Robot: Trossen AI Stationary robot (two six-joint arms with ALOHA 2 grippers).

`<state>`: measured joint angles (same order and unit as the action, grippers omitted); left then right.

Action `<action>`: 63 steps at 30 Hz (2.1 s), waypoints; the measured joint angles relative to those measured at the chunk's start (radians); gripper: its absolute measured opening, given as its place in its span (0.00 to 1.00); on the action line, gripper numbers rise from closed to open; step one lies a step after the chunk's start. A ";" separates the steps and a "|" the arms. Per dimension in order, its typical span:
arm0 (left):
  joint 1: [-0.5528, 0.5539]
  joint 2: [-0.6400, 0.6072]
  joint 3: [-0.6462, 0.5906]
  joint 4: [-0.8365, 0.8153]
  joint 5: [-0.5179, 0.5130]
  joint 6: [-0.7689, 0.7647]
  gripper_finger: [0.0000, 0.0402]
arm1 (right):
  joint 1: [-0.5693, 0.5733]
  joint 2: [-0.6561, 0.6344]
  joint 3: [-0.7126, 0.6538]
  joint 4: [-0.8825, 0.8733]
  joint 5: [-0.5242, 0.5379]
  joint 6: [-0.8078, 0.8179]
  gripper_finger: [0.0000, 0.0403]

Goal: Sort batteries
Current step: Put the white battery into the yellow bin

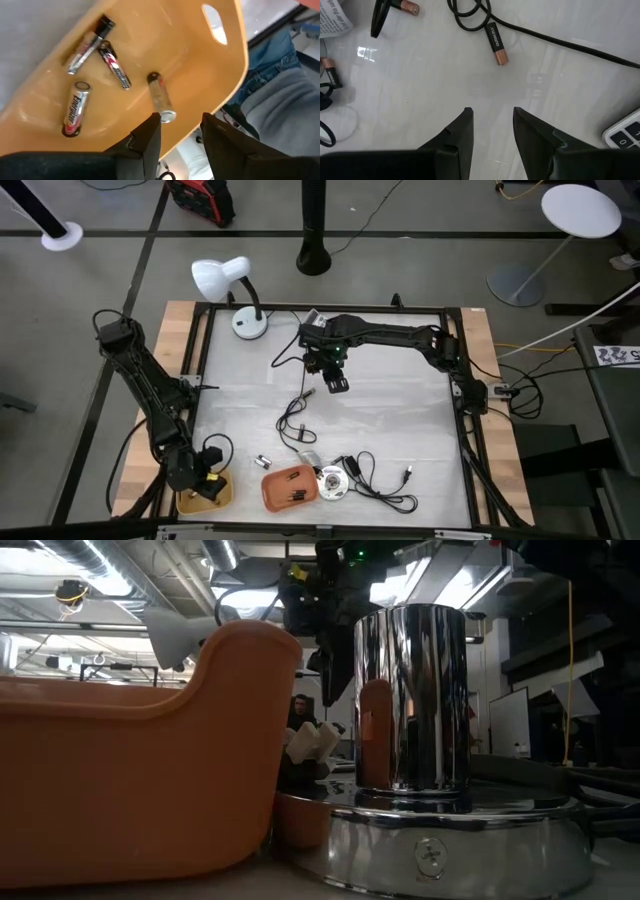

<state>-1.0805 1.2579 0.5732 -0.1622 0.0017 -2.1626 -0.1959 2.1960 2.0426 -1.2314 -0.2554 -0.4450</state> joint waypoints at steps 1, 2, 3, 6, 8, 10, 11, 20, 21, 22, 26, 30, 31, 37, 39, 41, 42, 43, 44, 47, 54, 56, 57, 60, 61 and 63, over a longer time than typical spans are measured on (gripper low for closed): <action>0.000 0.000 0.000 0.008 -0.001 0.010 0.33 | 0.000 0.000 0.000 0.000 0.000 -0.001 0.33; 0.000 0.000 0.000 0.020 -0.002 0.029 0.33 | 0.000 0.000 0.000 0.000 0.000 -0.002 0.33; 0.000 0.000 0.000 0.037 -0.002 0.051 0.32 | 0.000 0.000 0.000 0.000 0.000 -0.003 0.33; 0.001 -0.010 0.000 0.084 -0.006 0.095 0.30 | 0.000 0.000 0.000 0.000 0.000 -0.004 0.33; 0.001 -0.019 0.000 0.115 -0.026 0.128 0.29 | 0.000 0.000 0.000 0.002 0.000 -0.004 0.33; 0.001 -0.034 0.000 0.132 -0.064 0.196 0.28 | 0.000 0.000 0.000 0.005 0.000 -0.005 0.33; 0.001 -0.044 0.000 0.131 -0.082 0.242 0.27 | 0.000 0.000 0.000 0.005 0.000 -0.005 0.33; 0.029 -0.168 -0.001 0.122 -0.212 0.588 0.27 | 0.003 0.000 0.000 0.046 0.000 0.014 0.33; 0.034 -0.177 -0.001 0.121 -0.233 0.625 0.27 | 0.006 0.000 0.000 0.065 0.000 0.032 0.33; 0.040 -0.186 -0.001 0.120 -0.264 0.670 0.27 | 0.007 0.000 0.000 0.086 -0.001 0.049 0.33; 0.074 -0.194 -0.001 0.119 -0.390 0.827 0.27 | 0.026 0.000 0.000 0.159 -0.020 0.082 0.33; 0.120 -0.194 -0.001 0.089 -0.408 0.990 0.27 | 0.071 0.000 0.000 0.224 -0.026 0.082 0.33; 0.130 -0.194 -0.001 0.067 -0.420 1.030 0.27 | 0.084 0.000 0.000 0.249 -0.026 0.082 0.33; 0.180 -0.190 -0.001 -0.080 -0.477 1.164 0.26 | 0.165 0.000 0.000 0.426 -0.025 0.084 0.33; 0.194 -0.187 -0.001 -0.126 -0.475 1.204 0.25 | 0.191 0.000 0.000 0.466 -0.026 0.090 0.33; 0.207 -0.187 -0.001 -0.156 -0.471 1.232 0.25 | 0.219 0.000 0.000 0.478 -0.025 0.123 0.33; 0.214 -0.187 -0.001 -0.166 -0.466 1.253 0.25 | 0.233 0.000 0.000 0.477 -0.025 0.133 0.33; 0.221 -0.187 -0.001 -0.175 -0.460 1.283 0.25 | 0.247 0.000 0.000 0.474 -0.025 0.148 0.33; 0.227 -0.187 -0.001 -0.182 -0.454 1.319 0.25 | 0.261 0.000 0.000 0.474 -0.025 0.159 0.33; 0.255 -0.177 -0.001 -0.168 -0.446 1.425 0.25 | 0.304 0.000 0.000 0.474 -0.024 0.198 0.33; 0.313 -0.070 -0.001 -0.095 -0.302 1.578 0.25 | 0.396 0.000 0.000 0.474 0.050 0.324 0.33; 0.321 -0.026 -0.001 -0.067 -0.272 1.616 0.25 | 0.420 0.000 0.000 0.471 0.085 0.346 0.33; 0.323 -0.006 -0.001 -0.055 -0.264 1.632 0.25 | 0.431 0.000 0.000 0.468 0.104 0.356 0.33; 0.334 0.045 -0.001 -0.050 -0.250 1.670 0.25 | 0.460 0.000 0.000 0.461 0.191 0.391 0.33; 0.338 0.059 -0.001 -0.050 -0.247 1.675 0.25 | 0.468 0.000 0.000 0.456 0.219 0.405 0.33; 0.347 0.084 -0.001 -0.050 -0.246 1.686 0.25 | 0.480 0.000 0.000 0.435 0.260 0.442 0.33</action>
<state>-0.7339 1.3418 0.5724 -0.2119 -0.2447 -0.4763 0.2845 2.1963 2.0430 -0.7967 0.0045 -0.0027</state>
